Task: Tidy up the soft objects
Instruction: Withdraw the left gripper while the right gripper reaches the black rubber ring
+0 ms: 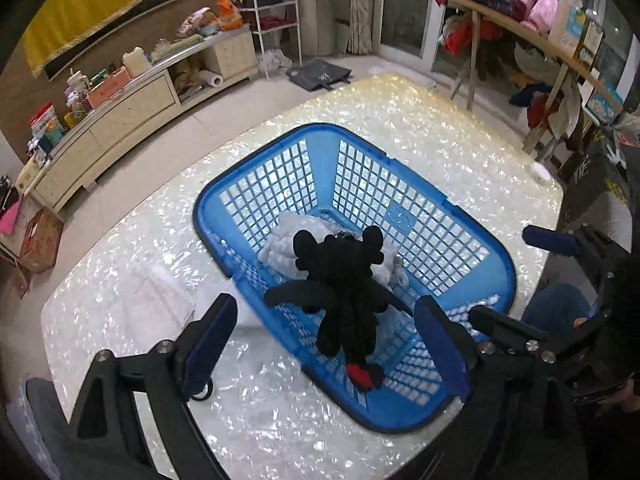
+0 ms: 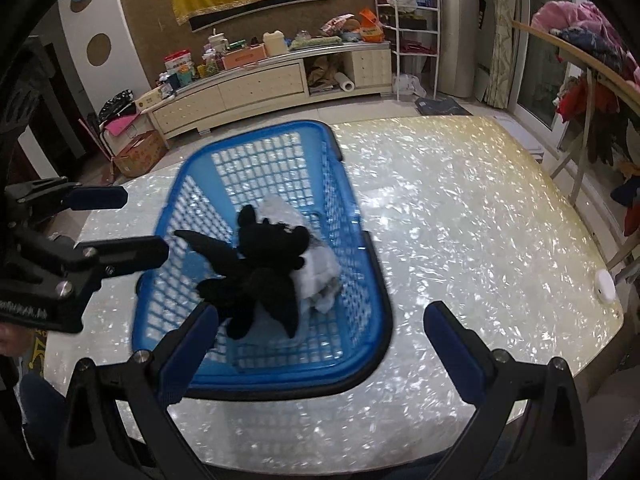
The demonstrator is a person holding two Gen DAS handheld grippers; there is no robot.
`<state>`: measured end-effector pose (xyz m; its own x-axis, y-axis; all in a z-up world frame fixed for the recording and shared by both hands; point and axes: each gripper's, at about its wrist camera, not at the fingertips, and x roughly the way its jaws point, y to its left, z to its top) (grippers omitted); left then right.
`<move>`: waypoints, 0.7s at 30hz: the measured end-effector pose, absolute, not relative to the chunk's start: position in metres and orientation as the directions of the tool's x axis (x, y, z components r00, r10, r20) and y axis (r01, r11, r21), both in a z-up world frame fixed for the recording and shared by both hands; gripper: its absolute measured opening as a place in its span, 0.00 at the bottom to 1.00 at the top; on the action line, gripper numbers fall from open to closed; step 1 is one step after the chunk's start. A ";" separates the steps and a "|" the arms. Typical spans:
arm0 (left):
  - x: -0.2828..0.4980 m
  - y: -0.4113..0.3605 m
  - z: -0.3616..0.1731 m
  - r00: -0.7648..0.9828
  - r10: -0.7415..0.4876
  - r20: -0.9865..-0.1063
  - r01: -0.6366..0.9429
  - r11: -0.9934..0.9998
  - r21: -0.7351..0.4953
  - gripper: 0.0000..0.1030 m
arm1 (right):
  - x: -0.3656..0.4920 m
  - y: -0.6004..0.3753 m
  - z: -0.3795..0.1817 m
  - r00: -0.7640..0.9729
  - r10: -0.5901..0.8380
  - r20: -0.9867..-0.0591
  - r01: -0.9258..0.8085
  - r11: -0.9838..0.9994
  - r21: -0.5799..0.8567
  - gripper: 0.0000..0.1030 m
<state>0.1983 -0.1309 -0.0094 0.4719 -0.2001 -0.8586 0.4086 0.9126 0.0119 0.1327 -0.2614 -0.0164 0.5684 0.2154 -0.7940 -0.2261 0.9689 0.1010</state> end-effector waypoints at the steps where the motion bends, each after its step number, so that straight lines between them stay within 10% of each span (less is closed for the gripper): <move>1: 0.191 -0.127 -0.006 0.476 -0.204 -0.856 0.407 0.913 0.009 0.89 | 0.130 -0.257 -0.013 0.571 0.217 -0.791 -0.233 0.968 0.097 1.00; 21: 0.110 -0.001 0.007 0.557 -0.155 -0.816 0.232 0.972 -0.027 1.00 | 0.109 -0.166 0.002 0.539 0.279 -0.795 -0.413 0.910 0.039 1.00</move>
